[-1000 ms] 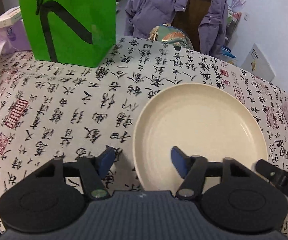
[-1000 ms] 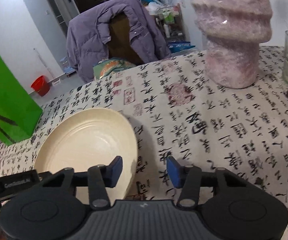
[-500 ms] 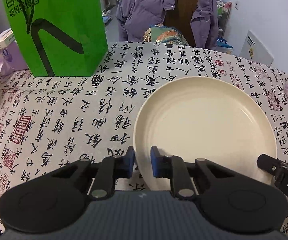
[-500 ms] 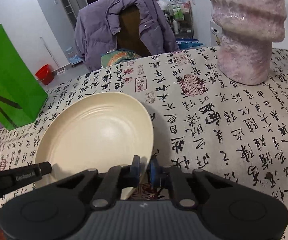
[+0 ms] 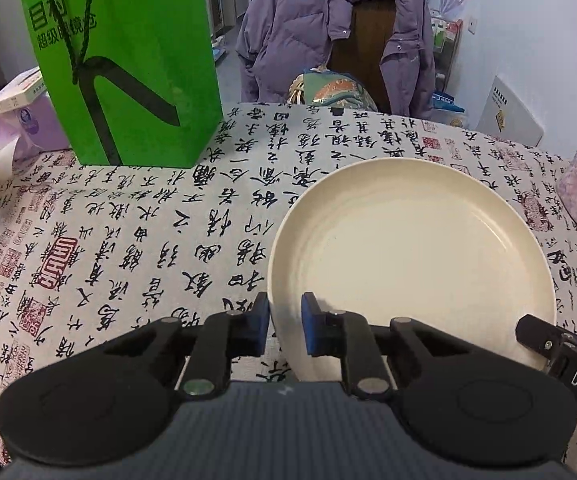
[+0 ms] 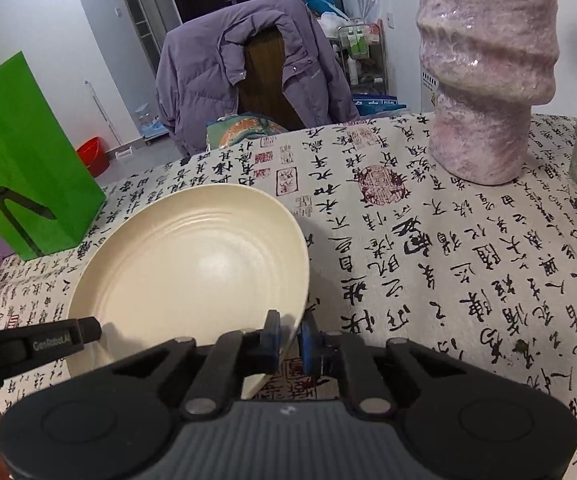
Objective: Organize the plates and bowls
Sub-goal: 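Lift the held cream plate off the table with both grippers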
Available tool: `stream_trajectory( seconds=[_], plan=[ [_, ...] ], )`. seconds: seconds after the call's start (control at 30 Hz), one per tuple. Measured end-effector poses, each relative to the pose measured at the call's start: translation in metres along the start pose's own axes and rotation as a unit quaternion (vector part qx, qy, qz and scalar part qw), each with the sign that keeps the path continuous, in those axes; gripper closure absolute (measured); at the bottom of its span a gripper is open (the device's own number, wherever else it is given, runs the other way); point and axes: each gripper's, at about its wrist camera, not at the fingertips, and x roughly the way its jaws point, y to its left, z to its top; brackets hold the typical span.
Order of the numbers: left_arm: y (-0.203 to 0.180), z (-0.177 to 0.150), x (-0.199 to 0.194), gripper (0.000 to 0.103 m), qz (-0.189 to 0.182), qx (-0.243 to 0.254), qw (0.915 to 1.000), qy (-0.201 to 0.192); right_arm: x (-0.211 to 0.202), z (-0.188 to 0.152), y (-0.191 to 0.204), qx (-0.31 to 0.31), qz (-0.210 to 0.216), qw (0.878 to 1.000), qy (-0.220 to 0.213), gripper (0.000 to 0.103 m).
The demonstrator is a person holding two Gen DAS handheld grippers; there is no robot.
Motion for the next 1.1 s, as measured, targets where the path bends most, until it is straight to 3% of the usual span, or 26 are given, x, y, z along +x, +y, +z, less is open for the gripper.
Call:
stream_trajectory(
  seconds=[1.1],
  plan=[
    [0.005,-0.025,-0.113,0.085,-0.011,0.012,0.9982,-0.058,-0.112,-0.024,-0.001,0.018,0.012,0.998,-0.058,0.093]
  ],
)
